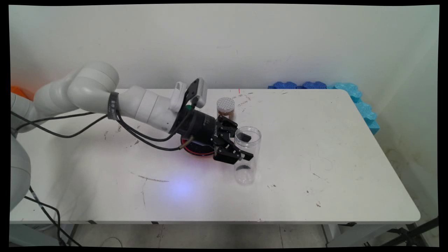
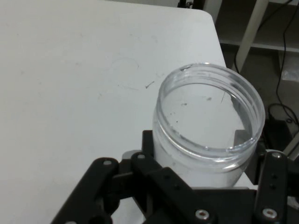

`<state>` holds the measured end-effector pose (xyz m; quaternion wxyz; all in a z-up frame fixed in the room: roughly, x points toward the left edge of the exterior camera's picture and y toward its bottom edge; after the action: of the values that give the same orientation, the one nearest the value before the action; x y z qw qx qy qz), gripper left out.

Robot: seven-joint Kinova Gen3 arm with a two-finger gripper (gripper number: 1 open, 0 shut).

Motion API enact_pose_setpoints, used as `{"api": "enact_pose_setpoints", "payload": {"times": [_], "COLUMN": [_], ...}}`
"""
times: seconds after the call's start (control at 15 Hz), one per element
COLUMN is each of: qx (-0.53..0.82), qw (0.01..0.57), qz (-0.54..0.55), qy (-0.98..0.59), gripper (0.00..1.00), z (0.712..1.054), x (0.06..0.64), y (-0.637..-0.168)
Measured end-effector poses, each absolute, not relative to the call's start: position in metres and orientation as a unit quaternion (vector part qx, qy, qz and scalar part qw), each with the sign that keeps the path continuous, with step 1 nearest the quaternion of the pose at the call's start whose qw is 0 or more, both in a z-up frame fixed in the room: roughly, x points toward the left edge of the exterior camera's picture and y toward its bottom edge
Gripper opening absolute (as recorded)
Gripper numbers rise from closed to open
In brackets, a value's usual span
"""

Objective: Place the picked object on the table

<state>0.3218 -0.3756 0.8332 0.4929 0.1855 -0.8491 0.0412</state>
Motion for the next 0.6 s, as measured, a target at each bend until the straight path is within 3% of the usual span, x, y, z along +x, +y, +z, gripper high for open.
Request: {"api": "enact_pose_setpoints", "payload": {"times": [0.6], "qx": [0.196], "qw": [0.492], "qz": [0.04], "qy": [-0.847], "gripper": [0.0], "z": [0.821], "x": [0.322], "y": [-0.375]}}
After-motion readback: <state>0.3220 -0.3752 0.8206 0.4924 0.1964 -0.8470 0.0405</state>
